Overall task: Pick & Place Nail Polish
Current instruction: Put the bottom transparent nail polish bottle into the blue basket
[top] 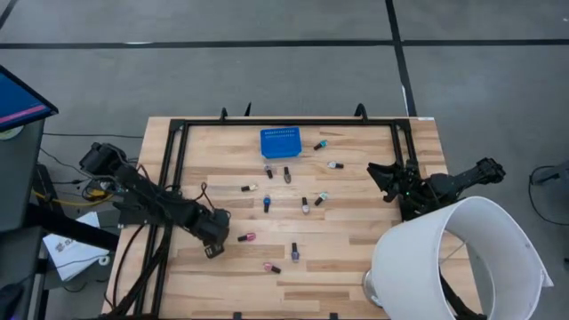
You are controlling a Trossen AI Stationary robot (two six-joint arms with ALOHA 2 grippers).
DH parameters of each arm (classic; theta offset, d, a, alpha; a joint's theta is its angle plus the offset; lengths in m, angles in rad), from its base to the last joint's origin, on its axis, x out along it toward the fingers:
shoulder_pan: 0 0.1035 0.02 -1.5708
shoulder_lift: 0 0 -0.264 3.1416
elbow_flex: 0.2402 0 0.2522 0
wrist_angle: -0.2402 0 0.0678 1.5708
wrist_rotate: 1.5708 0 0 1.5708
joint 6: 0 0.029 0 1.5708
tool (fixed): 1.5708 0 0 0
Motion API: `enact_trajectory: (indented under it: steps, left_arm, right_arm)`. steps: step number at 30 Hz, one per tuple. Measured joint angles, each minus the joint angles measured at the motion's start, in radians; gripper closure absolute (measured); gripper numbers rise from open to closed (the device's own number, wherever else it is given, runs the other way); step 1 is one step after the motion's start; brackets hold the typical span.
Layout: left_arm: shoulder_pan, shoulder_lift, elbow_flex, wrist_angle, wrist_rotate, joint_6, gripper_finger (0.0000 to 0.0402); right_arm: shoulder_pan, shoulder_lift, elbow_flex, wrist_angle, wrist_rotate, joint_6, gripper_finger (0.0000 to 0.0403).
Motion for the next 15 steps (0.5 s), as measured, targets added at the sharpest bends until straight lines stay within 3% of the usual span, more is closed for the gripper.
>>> enact_trajectory:
  steps: [9,15]
  left_arm:
    - [0.205,-0.264,0.051,0.033,-0.144,0.065,0.0352]
    - [0.431,-0.306,0.122,0.200,-0.189,0.321,0.0352]
  right_arm:
    - [0.000,0.000,0.000,0.000,0.000,-0.001,0.0263]
    - [0.000,0.000,0.000,0.000,0.000,-0.001,0.0266]
